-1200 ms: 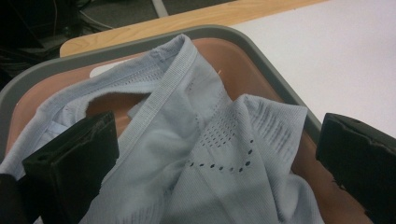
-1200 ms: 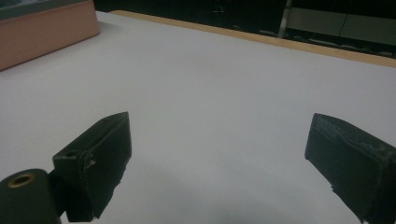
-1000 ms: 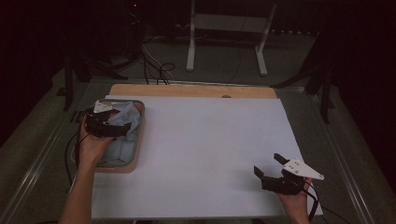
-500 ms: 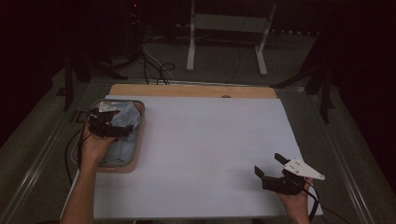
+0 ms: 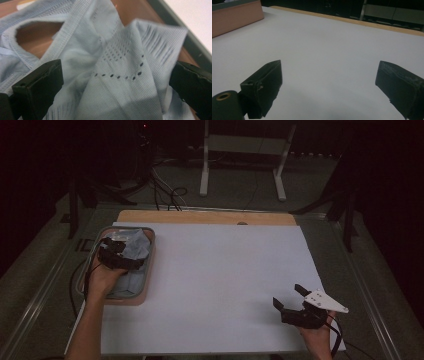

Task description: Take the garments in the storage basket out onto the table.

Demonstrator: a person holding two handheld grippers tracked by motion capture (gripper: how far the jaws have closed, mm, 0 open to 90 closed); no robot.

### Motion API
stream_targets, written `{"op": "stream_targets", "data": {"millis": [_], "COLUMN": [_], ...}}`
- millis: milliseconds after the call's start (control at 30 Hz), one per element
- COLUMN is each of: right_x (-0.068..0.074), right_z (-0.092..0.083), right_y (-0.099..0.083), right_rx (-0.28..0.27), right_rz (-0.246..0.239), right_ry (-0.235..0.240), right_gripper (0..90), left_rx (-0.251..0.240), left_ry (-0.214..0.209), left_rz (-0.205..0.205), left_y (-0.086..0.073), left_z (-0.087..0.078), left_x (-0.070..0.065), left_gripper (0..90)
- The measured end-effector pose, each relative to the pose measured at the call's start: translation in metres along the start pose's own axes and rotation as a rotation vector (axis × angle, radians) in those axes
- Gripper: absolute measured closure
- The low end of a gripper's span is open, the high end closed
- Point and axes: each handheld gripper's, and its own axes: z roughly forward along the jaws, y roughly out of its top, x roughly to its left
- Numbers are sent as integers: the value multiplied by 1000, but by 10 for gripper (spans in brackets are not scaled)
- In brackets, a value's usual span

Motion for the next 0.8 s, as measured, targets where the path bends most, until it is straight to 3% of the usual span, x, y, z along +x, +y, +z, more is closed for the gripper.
{"op": "stream_targets", "data": {"millis": [133,267,533,667,733,800], "right_x": [0,0,-1,-1,-1,0], "right_z": [0,0,-1,0,0,0], "right_y": [0,0,0,0,0,0], "right_rx": [0,0,-1,-1,-1,2], "right_rz": [1,1,0,0,1,-3], "right_ry": [0,-1,-2,-2,-2,0], "right_gripper": [73,73,73,73,73,73], "left_rx": [45,54,148,173,194,230], "left_ry": [19,3,8,6,21,46], "left_rz": [21,-2,-72,-62,-59,-30], "left_y": [-1,-2,-2,-1,-1,-1], "left_z": [7,11,17,18,21,24], "left_x": [-2,2,9,9,8,5], "left_gripper": [2,3,1,0,0,1]}}
